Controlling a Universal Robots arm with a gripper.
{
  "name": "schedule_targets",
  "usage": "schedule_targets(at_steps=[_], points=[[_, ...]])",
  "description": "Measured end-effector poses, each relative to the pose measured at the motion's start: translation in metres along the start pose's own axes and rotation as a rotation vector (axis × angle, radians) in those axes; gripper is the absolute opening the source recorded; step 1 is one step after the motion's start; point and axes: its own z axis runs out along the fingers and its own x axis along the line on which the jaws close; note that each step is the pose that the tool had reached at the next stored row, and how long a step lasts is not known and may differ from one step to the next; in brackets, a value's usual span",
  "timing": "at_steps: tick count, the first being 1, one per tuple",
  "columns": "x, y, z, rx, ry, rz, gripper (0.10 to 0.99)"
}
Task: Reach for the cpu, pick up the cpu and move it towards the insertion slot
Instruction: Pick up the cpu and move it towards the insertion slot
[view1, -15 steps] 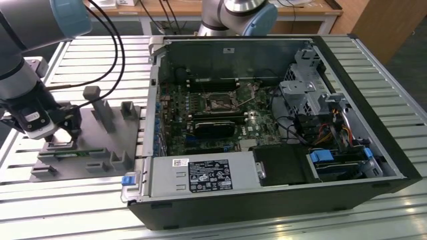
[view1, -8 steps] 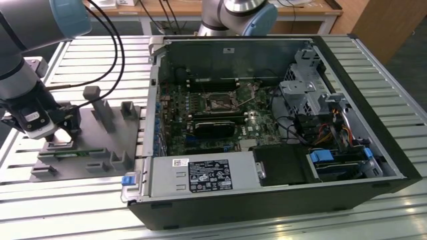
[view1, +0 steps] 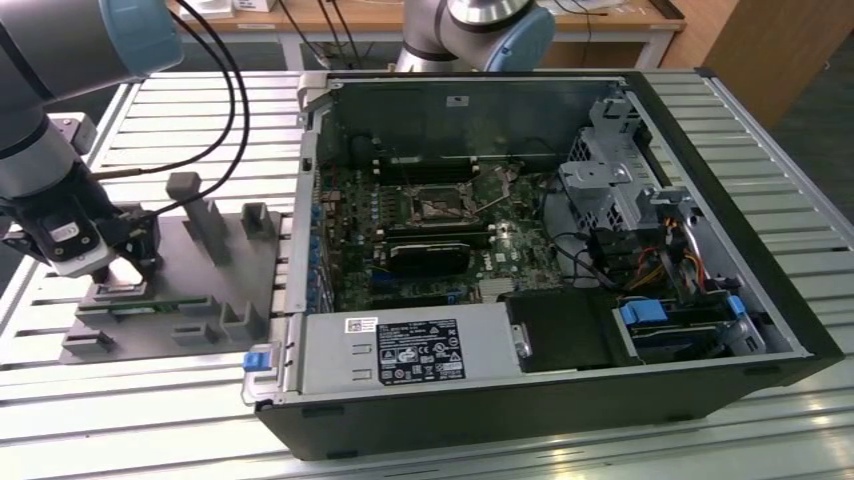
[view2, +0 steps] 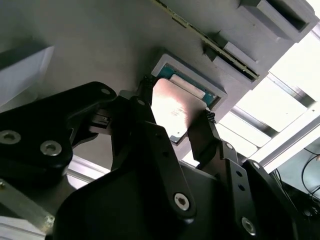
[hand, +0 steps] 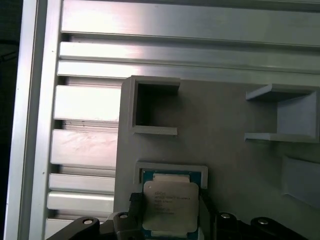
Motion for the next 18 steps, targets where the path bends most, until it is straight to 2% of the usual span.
schedule_targets(at_steps=[18], points=[[0.0004, 0.0014, -0.0331, -0.002, 0.0006, 0.000, 0.533]])
